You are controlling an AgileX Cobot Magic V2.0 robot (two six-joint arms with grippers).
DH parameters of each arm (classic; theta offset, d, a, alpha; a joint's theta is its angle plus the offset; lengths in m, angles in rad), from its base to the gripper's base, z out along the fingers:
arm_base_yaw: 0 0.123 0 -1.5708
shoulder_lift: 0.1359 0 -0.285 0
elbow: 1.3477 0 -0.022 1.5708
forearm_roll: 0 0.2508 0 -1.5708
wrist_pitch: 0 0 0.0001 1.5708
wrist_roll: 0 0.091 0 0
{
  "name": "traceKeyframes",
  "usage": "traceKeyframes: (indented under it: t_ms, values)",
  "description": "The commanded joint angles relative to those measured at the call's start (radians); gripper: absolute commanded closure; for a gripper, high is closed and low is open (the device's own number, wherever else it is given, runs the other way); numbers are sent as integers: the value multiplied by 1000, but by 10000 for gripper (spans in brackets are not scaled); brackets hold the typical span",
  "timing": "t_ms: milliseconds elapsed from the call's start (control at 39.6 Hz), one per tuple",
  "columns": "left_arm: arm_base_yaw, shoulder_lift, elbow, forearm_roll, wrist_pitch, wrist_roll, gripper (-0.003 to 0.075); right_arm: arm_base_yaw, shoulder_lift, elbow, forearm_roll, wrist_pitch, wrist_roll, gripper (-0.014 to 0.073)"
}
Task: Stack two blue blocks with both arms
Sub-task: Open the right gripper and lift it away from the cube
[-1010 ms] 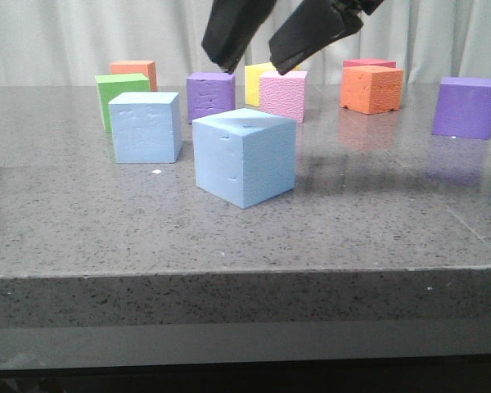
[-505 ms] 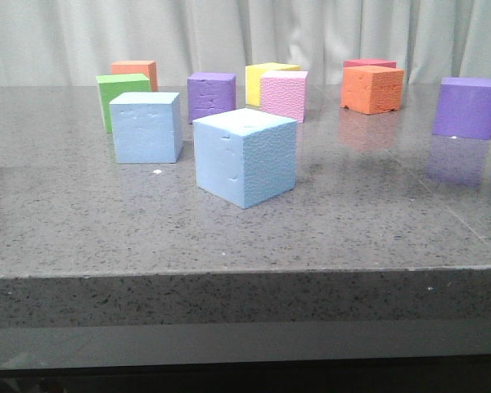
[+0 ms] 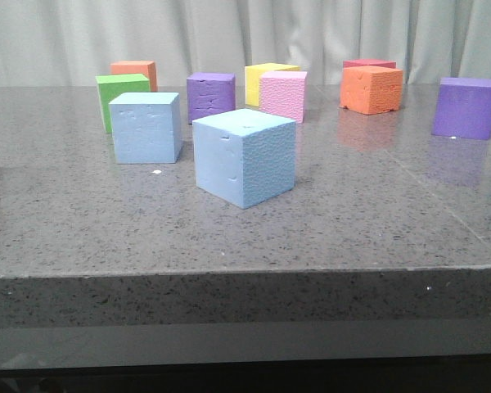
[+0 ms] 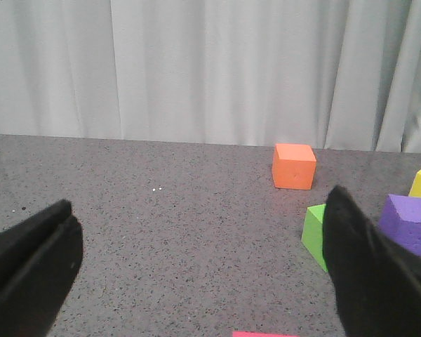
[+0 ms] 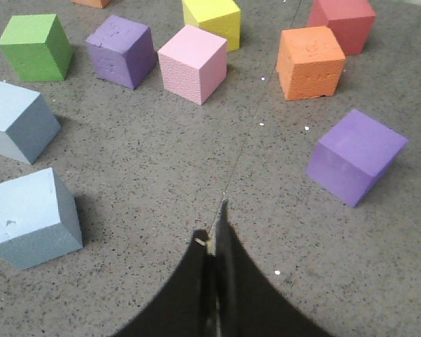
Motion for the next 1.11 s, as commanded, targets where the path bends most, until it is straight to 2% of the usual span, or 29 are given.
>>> traceKeyframes:
  t_ms: [0, 227, 455, 783, 909, 1086]
  values:
    - [-1, 7, -27, -7, -84, -1, 48, -2, -106, 93, 1, -172, -15, 662]
    - [-1, 7, -27, -7, -84, -1, 48, -2, -388, 385, 1, -356, -15, 662]
    - [-1, 7, -27, -12, -86, -3, 48, -2, -622, 575, 1, -435, -15, 662]
    - [-1, 12, -35, -14, -86, -3, 48, -2, -650, 600, 1, -464, -15, 662]
    - [-4, 43, -54, -60, -75, -3, 48, -2, -650, 602, 1, -464, -15, 662]
    - [-108, 129, -93, -66, -60, -1, 48, -2, -650, 602, 1, -459, -15, 662]
